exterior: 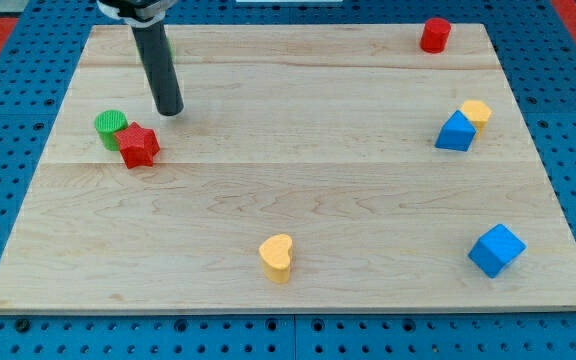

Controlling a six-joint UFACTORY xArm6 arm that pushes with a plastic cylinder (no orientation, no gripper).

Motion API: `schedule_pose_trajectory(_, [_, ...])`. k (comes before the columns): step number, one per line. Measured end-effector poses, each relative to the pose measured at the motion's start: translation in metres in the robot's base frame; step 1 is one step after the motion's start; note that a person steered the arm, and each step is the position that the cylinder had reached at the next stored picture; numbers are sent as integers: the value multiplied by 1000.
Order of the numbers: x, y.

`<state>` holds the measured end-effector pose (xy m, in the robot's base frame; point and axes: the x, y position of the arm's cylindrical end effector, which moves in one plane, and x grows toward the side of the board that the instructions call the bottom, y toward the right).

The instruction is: Move the red star a bit down

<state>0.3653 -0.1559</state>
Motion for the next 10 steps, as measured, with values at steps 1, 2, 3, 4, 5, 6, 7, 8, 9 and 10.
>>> schedule_pose_trajectory(1, [28,-22])
schedule_pose_trajectory(2, [50,-37])
schedule_pose_trajectory(3, [72,-55])
schedule_pose_trajectory(4, [98,-63])
schedule_pose_trajectory(5, [103,-63])
schedule_pose_trajectory(6, [103,-63])
schedule_pose_trajectory(7, [100,-53])
schedule_pose_trajectory(8, [95,-47])
schedule_pose_trajectory(9, [95,-40])
schedule_pose_trajectory(10, [106,-40])
